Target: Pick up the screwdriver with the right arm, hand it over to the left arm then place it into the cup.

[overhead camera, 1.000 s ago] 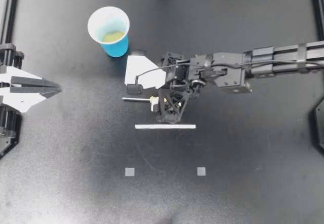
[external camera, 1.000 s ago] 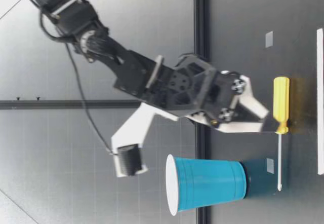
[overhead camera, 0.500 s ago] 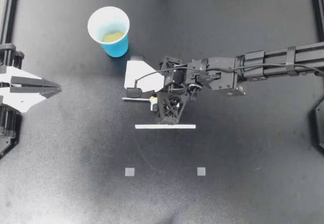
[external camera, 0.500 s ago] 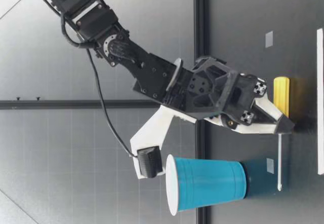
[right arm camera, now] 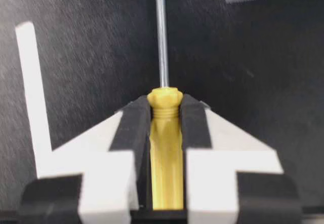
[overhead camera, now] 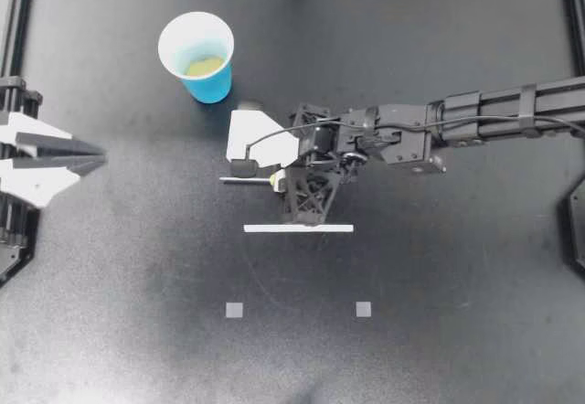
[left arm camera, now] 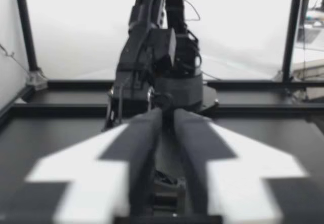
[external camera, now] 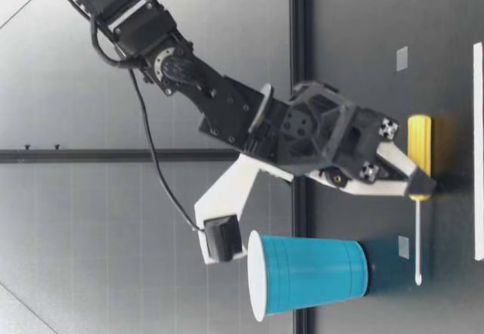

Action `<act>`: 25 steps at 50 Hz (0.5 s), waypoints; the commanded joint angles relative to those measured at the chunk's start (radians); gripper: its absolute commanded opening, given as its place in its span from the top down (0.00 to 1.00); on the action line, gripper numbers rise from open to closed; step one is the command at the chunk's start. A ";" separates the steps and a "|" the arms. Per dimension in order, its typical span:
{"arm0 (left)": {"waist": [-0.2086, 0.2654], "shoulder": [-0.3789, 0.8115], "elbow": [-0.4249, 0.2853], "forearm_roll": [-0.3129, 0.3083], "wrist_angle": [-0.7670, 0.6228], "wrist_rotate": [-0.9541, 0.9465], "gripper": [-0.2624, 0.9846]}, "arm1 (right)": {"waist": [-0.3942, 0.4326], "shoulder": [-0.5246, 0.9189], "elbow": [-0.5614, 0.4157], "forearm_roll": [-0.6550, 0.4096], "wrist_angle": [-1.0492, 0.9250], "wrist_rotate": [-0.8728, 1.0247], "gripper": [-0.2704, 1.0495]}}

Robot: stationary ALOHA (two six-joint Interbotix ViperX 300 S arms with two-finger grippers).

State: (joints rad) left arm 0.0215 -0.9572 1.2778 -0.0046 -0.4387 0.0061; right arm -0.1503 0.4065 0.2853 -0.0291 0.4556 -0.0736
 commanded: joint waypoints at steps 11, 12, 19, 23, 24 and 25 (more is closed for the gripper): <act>0.002 0.103 -0.015 -0.002 -0.038 0.000 0.24 | 0.040 -0.216 0.123 0.029 -0.186 0.035 0.79; 0.003 0.112 -0.015 -0.002 -0.044 -0.002 0.24 | 0.044 -0.230 0.138 0.032 -0.212 0.041 0.79; 0.003 0.178 -0.018 -0.008 -0.115 -0.003 0.25 | 0.091 -0.328 0.250 0.041 -0.437 0.092 0.79; 0.003 0.212 -0.020 -0.008 -0.163 -0.003 0.25 | 0.118 -0.379 0.324 0.041 -0.600 0.133 0.79; 0.003 0.218 -0.020 -0.008 -0.172 -0.003 0.25 | 0.124 -0.388 0.339 0.041 -0.638 0.143 0.79; 0.002 0.225 -0.020 -0.008 -0.183 -0.005 0.25 | 0.129 -0.397 0.354 0.041 -0.678 0.152 0.79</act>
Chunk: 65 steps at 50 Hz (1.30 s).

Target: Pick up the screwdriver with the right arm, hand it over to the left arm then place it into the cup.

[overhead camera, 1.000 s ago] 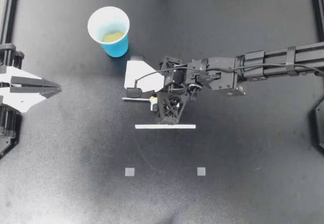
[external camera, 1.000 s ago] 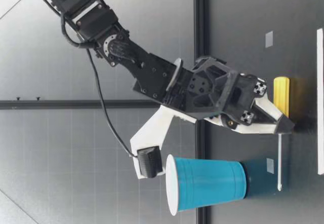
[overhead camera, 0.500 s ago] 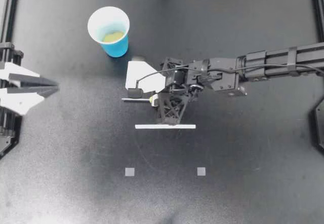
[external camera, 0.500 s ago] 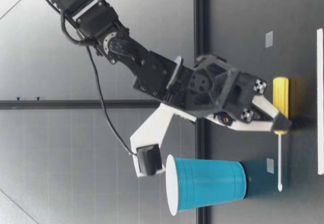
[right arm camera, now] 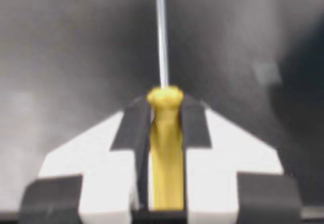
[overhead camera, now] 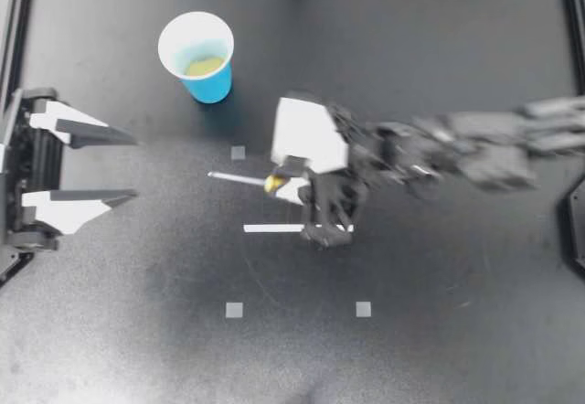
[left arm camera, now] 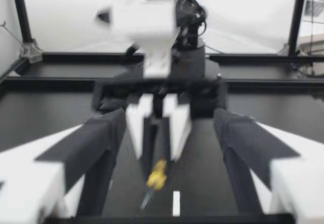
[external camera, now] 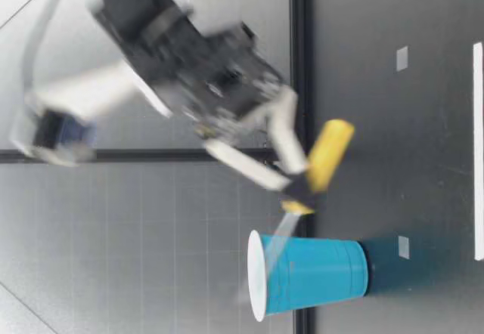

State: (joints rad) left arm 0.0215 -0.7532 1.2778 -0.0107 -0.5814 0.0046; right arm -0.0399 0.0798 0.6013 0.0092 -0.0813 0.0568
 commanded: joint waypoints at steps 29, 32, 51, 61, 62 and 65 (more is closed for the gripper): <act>0.002 0.232 -0.104 -0.002 -0.209 -0.025 0.25 | 0.051 -0.021 0.044 0.002 -0.615 0.075 0.79; 0.003 0.259 -0.120 -0.002 -0.216 -0.025 0.25 | 0.051 -0.014 0.034 0.002 -0.615 0.072 0.79; 0.003 0.382 -0.195 0.015 -0.304 -0.083 0.26 | 0.044 -0.011 0.031 0.002 -0.615 0.055 0.79; 0.002 0.413 -0.206 0.072 -0.348 -0.135 0.43 | 0.037 -0.015 0.032 0.002 -0.615 0.052 0.79; 0.002 0.413 -0.206 0.075 -0.354 -0.140 0.45 | 0.035 -0.015 0.032 0.002 -0.617 0.052 0.79; 0.002 0.414 -0.204 0.080 -0.365 -0.146 0.53 | 0.034 -0.017 0.032 0.002 -0.617 0.051 0.79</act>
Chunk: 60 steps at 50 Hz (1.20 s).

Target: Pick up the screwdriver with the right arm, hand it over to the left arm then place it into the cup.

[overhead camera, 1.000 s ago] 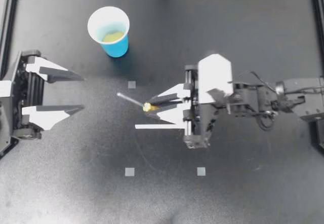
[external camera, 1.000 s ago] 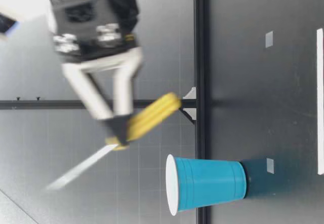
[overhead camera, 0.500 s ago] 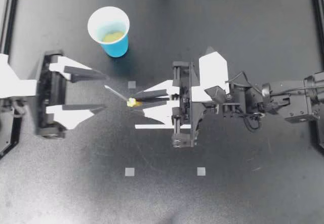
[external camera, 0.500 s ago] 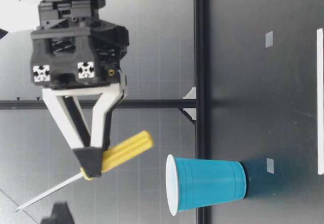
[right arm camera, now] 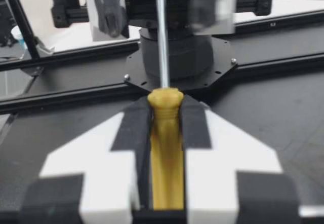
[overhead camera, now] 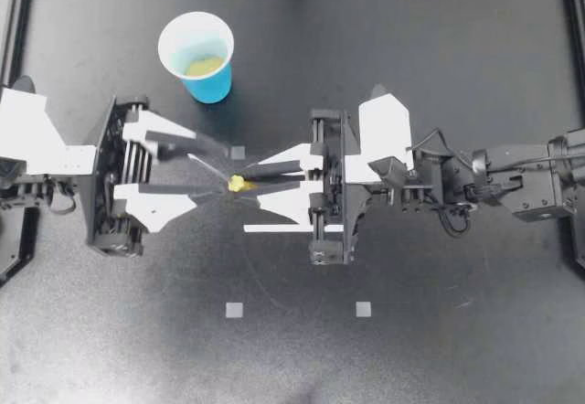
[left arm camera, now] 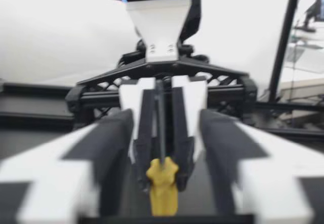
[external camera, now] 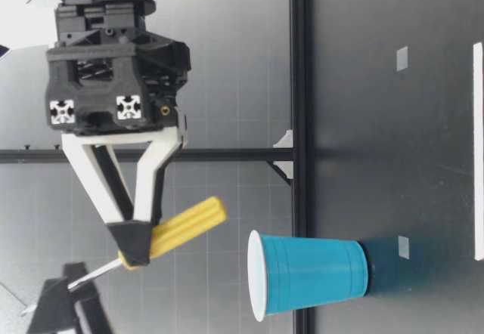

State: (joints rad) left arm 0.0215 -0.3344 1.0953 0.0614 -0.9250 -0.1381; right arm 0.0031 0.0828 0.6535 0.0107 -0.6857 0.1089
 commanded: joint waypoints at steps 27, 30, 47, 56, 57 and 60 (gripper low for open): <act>0.002 -0.005 -0.017 0.008 -0.026 -0.009 0.73 | -0.011 -0.025 -0.018 0.002 -0.011 0.006 0.64; 0.002 -0.006 -0.017 0.008 -0.026 -0.009 0.73 | -0.011 -0.025 -0.018 0.002 -0.009 0.008 0.56; 0.002 -0.006 -0.005 0.005 -0.020 0.008 0.73 | -0.011 -0.054 0.002 0.025 -0.011 0.000 0.23; 0.041 -0.014 0.025 -0.037 -0.014 0.054 0.73 | -0.009 -0.129 0.064 0.025 -0.015 0.000 0.23; 0.049 -0.014 0.028 -0.046 -0.012 0.063 0.73 | -0.011 -0.146 0.078 0.025 -0.015 0.000 0.23; 0.075 -0.014 0.038 -0.071 -0.011 0.092 0.73 | -0.009 -0.176 0.106 0.025 -0.017 0.000 0.23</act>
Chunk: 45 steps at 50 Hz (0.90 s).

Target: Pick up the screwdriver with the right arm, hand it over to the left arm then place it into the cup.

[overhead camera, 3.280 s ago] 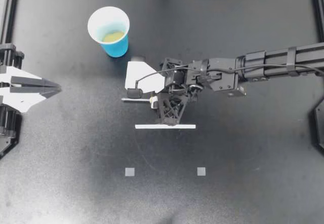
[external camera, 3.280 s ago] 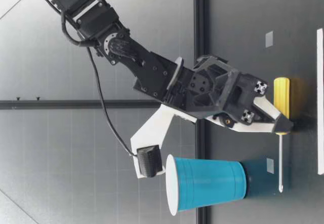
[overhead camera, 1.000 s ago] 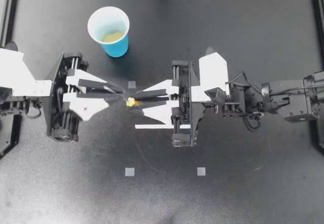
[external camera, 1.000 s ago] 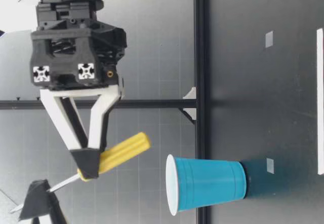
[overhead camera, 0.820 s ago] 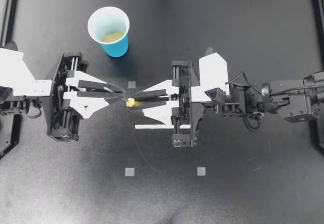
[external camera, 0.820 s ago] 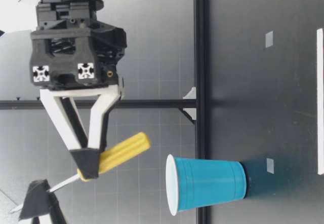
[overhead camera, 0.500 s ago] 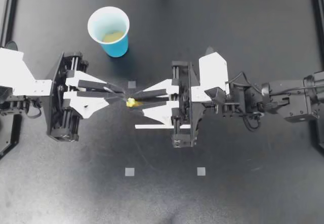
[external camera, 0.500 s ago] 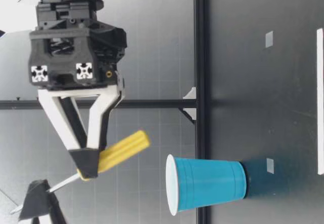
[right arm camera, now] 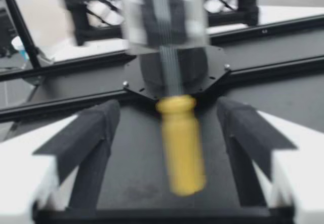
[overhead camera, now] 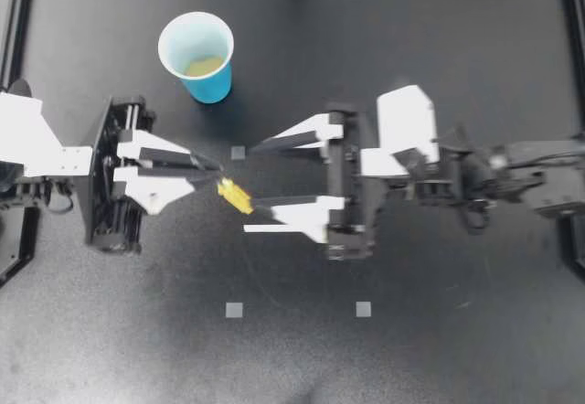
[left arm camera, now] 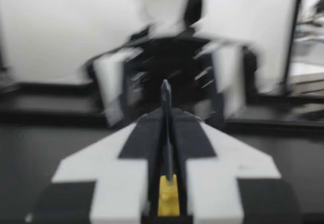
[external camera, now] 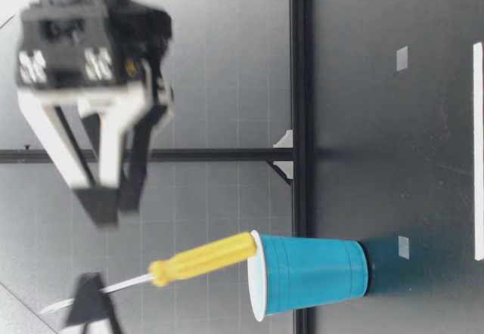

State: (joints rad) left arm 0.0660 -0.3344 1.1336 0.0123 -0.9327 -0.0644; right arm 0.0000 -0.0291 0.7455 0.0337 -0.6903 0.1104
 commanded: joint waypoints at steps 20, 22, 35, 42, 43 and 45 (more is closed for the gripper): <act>0.291 -0.018 -0.005 -0.072 0.006 0.218 0.73 | -0.008 -0.229 0.160 0.000 -0.028 -0.002 0.24; 0.318 -0.017 -0.003 -0.077 0.006 0.238 0.73 | -0.006 -0.235 0.164 -0.002 -0.028 0.000 0.24; 0.420 0.025 -0.003 -0.158 0.020 0.324 0.73 | -0.008 -0.235 0.172 -0.002 -0.028 0.000 0.24; 0.430 0.069 -0.015 -0.221 0.012 0.328 0.71 | -0.006 -0.232 0.170 -0.002 -0.028 0.002 0.24; 0.430 0.074 -0.017 -0.222 0.012 0.330 0.70 | -0.008 -0.233 0.170 -0.002 -0.028 0.002 0.24; 0.430 0.081 -0.021 -0.222 0.011 0.330 0.68 | -0.008 -0.233 0.169 -0.002 -0.028 0.002 0.24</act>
State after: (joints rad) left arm 0.4893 -0.2577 1.1397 -0.2040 -0.9097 0.2638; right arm -0.0015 -0.2470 0.9281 0.0337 -0.7072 0.1104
